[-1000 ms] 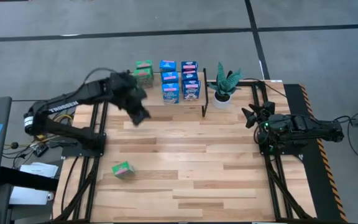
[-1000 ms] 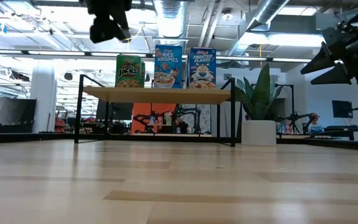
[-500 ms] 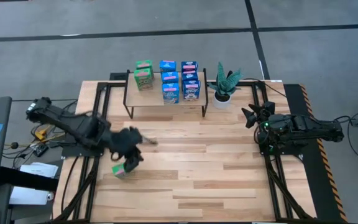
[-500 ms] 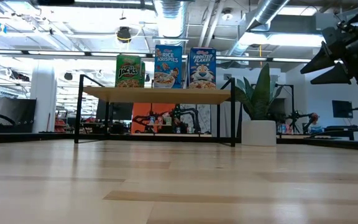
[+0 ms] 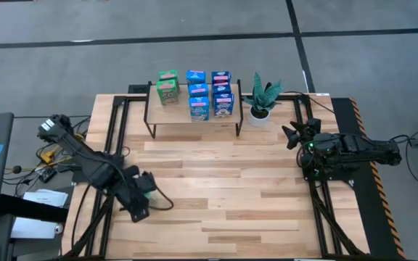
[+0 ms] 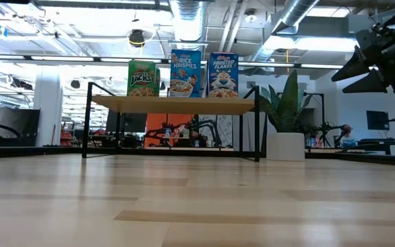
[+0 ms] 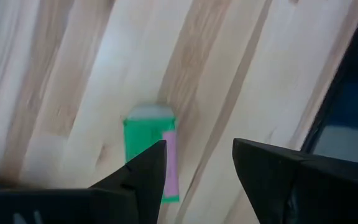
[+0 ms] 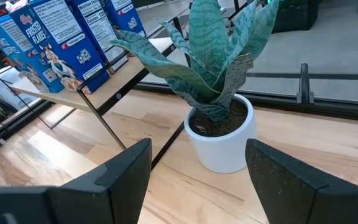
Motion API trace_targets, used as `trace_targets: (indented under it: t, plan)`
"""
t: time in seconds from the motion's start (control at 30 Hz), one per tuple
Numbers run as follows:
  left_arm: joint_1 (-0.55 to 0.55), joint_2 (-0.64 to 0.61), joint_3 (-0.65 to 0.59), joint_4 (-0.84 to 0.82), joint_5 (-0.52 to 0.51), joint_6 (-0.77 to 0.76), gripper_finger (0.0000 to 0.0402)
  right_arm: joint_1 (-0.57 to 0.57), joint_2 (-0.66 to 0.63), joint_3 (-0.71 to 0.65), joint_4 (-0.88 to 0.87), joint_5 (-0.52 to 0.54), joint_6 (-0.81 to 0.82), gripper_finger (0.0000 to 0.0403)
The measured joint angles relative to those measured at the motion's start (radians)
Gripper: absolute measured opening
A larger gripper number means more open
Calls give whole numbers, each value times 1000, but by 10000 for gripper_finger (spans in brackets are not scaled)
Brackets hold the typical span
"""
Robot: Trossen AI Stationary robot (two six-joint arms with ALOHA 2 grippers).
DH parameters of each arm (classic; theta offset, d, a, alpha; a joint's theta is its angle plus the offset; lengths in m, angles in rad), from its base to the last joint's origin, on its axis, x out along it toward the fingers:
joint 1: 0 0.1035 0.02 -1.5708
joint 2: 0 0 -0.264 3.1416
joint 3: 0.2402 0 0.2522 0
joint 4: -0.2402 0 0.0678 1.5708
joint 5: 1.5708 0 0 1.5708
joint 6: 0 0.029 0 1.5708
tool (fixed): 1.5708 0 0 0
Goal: Stack cereal on shelf
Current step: Put the green cereal box on the shelf aligned with the other green cereal boxes
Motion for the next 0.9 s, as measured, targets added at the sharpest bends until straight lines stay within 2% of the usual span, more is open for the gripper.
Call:
trace_targets:
  t: [0.27, 0.63, 0.9]
  plan:
    - [-67, 20, 0, -34, -25, -40, 182, 0, 0, 0, 0, 0, 0, 286]
    - [-71, 19, 0, -168, -27, -101, 280, 0, 0, 0, -2, 0, 0, 286]
    - [-142, 10, -16, -175, -115, -182, 286, 0, 0, 0, -3, 0, -1, 286]
